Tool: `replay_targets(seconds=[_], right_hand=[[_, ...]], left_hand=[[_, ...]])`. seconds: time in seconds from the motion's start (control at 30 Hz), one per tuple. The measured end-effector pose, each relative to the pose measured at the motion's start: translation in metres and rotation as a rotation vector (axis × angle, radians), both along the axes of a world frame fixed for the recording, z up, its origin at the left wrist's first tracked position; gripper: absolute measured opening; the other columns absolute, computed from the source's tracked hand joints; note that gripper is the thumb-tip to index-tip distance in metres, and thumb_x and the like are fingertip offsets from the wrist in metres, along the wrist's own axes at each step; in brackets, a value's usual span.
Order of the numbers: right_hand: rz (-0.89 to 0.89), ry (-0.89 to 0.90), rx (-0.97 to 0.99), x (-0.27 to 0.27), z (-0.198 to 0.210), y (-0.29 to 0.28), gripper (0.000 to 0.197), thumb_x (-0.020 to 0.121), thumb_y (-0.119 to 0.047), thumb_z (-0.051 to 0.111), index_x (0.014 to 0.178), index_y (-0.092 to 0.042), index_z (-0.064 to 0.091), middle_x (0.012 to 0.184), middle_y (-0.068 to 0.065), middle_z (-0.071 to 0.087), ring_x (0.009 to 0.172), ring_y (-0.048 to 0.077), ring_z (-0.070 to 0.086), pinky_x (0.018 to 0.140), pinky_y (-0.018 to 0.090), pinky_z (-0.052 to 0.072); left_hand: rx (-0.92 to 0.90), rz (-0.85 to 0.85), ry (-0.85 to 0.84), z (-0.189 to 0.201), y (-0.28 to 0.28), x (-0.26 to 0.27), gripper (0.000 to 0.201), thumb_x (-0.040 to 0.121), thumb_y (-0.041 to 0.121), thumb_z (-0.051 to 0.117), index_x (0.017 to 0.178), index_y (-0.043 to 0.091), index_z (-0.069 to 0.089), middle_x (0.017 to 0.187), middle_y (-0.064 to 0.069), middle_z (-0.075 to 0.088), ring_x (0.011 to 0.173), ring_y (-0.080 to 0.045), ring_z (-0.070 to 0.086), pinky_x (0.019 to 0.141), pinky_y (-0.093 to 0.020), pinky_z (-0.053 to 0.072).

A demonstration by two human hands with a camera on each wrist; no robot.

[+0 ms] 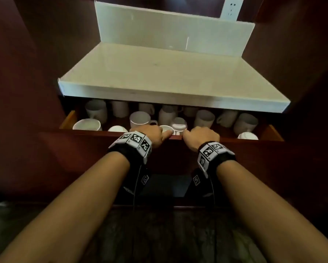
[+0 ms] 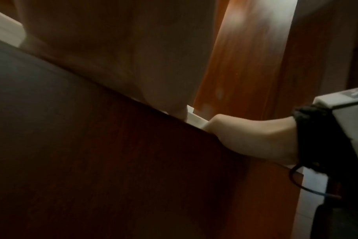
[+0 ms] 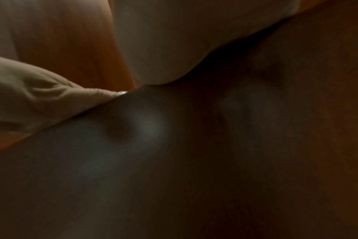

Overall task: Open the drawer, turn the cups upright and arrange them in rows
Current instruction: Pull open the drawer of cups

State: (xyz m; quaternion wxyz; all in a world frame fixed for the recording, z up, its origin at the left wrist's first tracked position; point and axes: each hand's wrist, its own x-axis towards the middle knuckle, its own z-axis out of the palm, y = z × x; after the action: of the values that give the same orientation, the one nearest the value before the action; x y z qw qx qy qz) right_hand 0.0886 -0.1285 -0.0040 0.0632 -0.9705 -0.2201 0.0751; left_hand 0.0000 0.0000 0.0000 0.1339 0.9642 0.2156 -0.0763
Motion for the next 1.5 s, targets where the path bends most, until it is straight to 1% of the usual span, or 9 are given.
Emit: replay_targets(seconds=[0.3, 0.43, 0.5, 0.77, 0.93, 1.07, 1.27, 1.4, 1.5], right_hand=[[0.004, -0.060, -0.038, -0.045, -0.008, -0.034, 0.045, 0.090, -0.036, 0.034, 0.109, -0.014, 0.068, 0.122, 0.013, 0.064, 0.112, 0.033, 0.058, 0.091, 0.039, 0.042], [0.031, -0.093, -0.024, -0.067, -0.009, -0.049, 0.036, 0.093, -0.033, 0.032, 0.084, -0.018, 0.063, 0.111, 0.015, 0.067, 0.103, 0.034, 0.059, 0.089, 0.040, 0.044], [0.026, -0.096, -0.020, -0.073, -0.011, -0.054, 0.036, 0.092, -0.035, 0.031, 0.076, -0.017, 0.058, 0.105, 0.015, 0.067, 0.098, 0.033, 0.059, 0.086, 0.039, 0.044], [0.072, -0.090, -0.067, -0.093, -0.021, -0.078, 0.044, 0.093, -0.038, 0.026, 0.083, -0.016, 0.063, 0.106, 0.015, 0.067, 0.099, 0.032, 0.059, 0.087, 0.040, 0.043], [0.154, -0.041, -0.113, -0.106, -0.020, -0.094, 0.047, 0.092, -0.039, 0.026, 0.089, -0.015, 0.066, 0.105, 0.012, 0.067, 0.099, 0.030, 0.059, 0.079, 0.037, 0.042], [0.194, -0.034, -0.078, -0.112, -0.020, -0.107, 0.042, 0.093, -0.038, 0.027, 0.075, -0.017, 0.059, 0.094, 0.009, 0.066, 0.091, 0.027, 0.059, 0.075, 0.036, 0.043], [0.258, -0.038, -0.086, -0.108, -0.022, -0.106, 0.049, 0.093, -0.041, 0.025, 0.081, -0.015, 0.064, 0.094, 0.010, 0.067, 0.090, 0.028, 0.059, 0.073, 0.035, 0.043], [0.267, 0.133, -0.070, -0.097, -0.015, -0.108, 0.046, 0.093, -0.048, 0.029, 0.068, -0.018, 0.054, 0.079, 0.005, 0.059, 0.079, 0.023, 0.055, 0.060, 0.030, 0.036], [0.314, 0.258, -0.018, -0.086, -0.005, -0.114, 0.041, 0.093, -0.048, 0.039, 0.069, -0.019, 0.056, 0.073, 0.002, 0.056, 0.075, 0.019, 0.055, 0.055, 0.029, 0.034]], left_hand=[[0.112, -0.123, 0.055, -0.012, -0.023, -0.042, 0.066, 0.098, 0.058, 0.017, 0.121, 0.014, 0.060, 0.128, -0.016, 0.059, 0.118, -0.033, 0.053, 0.100, -0.039, 0.037], [0.112, -0.161, 0.083, -0.008, -0.038, -0.061, 0.057, 0.102, 0.050, 0.017, 0.132, 0.018, 0.054, 0.131, -0.017, 0.056, 0.121, -0.032, 0.051, 0.099, -0.038, 0.036], [0.077, -0.169, 0.081, -0.011, -0.038, -0.068, 0.066, 0.098, 0.057, 0.016, 0.117, 0.013, 0.061, 0.124, -0.018, 0.059, 0.114, -0.033, 0.053, 0.094, -0.039, 0.038], [-0.013, -0.251, 0.120, -0.008, -0.059, -0.097, 0.050, 0.104, 0.042, 0.020, 0.121, 0.015, 0.058, 0.107, -0.018, 0.062, 0.100, -0.032, 0.058, 0.087, -0.041, 0.043], [-0.222, -0.235, 0.144, -0.018, -0.057, -0.109, 0.064, 0.095, 0.060, 0.026, 0.084, 0.009, 0.061, 0.082, -0.010, 0.059, 0.081, -0.022, 0.056, 0.077, -0.036, 0.042], [-0.267, -0.267, 0.137, -0.022, -0.060, -0.120, 0.058, 0.093, 0.062, 0.029, 0.089, 0.014, 0.062, 0.089, -0.008, 0.063, 0.086, -0.021, 0.059, 0.087, -0.041, 0.049], [-0.297, -0.231, 0.171, -0.017, -0.057, -0.116, 0.062, 0.093, 0.062, 0.031, 0.095, 0.011, 0.065, 0.093, -0.010, 0.063, 0.089, -0.022, 0.059, 0.085, -0.038, 0.046], [-0.208, -0.271, 0.317, 0.003, -0.062, -0.100, 0.061, 0.091, 0.065, 0.030, 0.099, 0.016, 0.064, 0.099, -0.007, 0.062, 0.092, -0.018, 0.058, 0.088, -0.035, 0.046], [-0.204, -0.347, 0.326, 0.017, -0.073, -0.076, 0.046, 0.092, 0.061, 0.038, 0.097, 0.022, 0.063, 0.092, 0.000, 0.064, 0.085, -0.013, 0.059, 0.078, -0.026, 0.047]])
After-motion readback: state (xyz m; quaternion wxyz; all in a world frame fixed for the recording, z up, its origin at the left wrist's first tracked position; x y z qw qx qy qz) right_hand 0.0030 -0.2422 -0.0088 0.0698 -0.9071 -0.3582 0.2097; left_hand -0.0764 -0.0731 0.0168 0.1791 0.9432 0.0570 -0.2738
